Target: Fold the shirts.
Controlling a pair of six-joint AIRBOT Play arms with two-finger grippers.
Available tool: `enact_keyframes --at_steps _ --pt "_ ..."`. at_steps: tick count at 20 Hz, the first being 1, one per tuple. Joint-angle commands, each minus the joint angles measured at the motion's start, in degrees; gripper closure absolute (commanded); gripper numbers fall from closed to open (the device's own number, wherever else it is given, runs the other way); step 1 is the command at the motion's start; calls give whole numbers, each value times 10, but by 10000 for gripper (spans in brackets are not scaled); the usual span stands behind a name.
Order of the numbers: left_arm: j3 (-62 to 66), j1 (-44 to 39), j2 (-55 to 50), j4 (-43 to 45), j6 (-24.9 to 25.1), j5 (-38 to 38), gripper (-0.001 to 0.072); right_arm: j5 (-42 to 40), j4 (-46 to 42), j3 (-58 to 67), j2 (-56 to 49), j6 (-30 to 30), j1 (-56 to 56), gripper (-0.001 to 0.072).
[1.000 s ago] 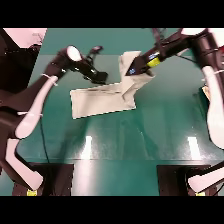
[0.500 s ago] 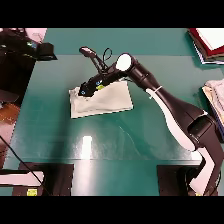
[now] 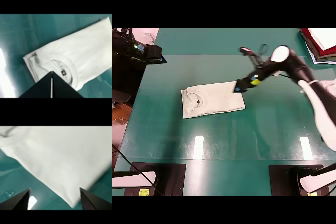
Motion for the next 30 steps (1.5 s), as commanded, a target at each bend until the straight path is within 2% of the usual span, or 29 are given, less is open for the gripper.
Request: enact_keyframes --at_steps 1,2,5,12,14,15,16,17,19,21,27,30 --pt "-27 -12 1 -6 7 22 683 -13 55 -97 3 9 -92 1" --pt "-31 -17 1 -6 13 27 683 -24 81 -113 -10 9 -105 40" --pt "-31 -26 0 -7 14 38 683 -46 135 -121 -58 8 -102 43" --pt "-31 -26 0 -9 23 42 683 -34 219 10 -188 8 1 54" --pt "-31 -26 0 -10 25 40 683 -41 226 44 -209 7 22 246" --pt "-31 -26 0 -10 25 38 683 -47 226 57 -214 6 27 287" --pt "-31 -26 0 -10 25 35 683 -56 225 68 -215 6 30 443" --pt "-31 -26 0 -11 25 31 683 -57 223 81 -215 5 30 684" --pt "-31 -26 0 -19 25 24 683 -36 223 107 -212 4 20 695" --pt "-31 -26 0 -33 25 17 683 3 209 128 -194 32 -4 696" --pt "-31 -81 0 -37 25 31 684 43 1 129 -22 64 -143 696" --pt "-31 -128 0 -37 25 33 683 23 -47 129 42 77 -249 696"
